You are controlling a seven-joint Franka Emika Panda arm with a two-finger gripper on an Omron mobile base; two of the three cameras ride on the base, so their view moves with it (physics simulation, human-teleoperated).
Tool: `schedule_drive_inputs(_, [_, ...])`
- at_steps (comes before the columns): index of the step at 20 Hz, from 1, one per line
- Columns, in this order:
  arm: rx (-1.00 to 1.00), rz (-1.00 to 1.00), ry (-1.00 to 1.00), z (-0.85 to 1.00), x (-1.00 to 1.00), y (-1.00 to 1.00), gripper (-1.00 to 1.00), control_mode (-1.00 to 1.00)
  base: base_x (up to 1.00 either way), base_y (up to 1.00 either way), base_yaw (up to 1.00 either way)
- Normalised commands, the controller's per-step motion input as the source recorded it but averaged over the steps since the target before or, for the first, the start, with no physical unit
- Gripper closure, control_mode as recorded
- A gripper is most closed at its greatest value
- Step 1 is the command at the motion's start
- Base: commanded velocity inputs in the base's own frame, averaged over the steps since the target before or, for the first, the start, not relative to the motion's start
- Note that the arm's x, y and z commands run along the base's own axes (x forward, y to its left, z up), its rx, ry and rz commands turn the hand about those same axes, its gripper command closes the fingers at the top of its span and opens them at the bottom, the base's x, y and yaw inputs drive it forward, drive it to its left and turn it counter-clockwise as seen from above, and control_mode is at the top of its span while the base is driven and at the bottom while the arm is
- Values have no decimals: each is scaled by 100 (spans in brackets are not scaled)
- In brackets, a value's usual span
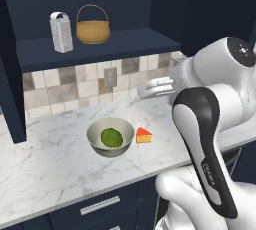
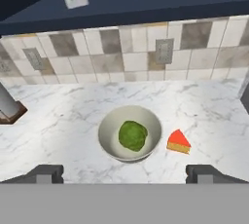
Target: Pick the cheese from the fridge and the cheese grater from the cabinet and place them next to the salad bowl.
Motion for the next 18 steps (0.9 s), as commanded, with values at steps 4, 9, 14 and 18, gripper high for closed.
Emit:
schedule_drive_inputs(4, [0, 0, -9, 36, 25, 51, -100, -100, 0, 0, 0])
schedule_drive_inputs(9, [-2, 0, -3, 54, 25, 52, -100, -100, 0, 0, 0])
schedule_drive_inputs(14, [-1, 0, -6, 20, 24, 47, -100, -100, 0, 0, 0])
schedule_drive_inputs(18, [0, 2, -4, 0, 54, 28, -100, -100, 0, 0, 0])
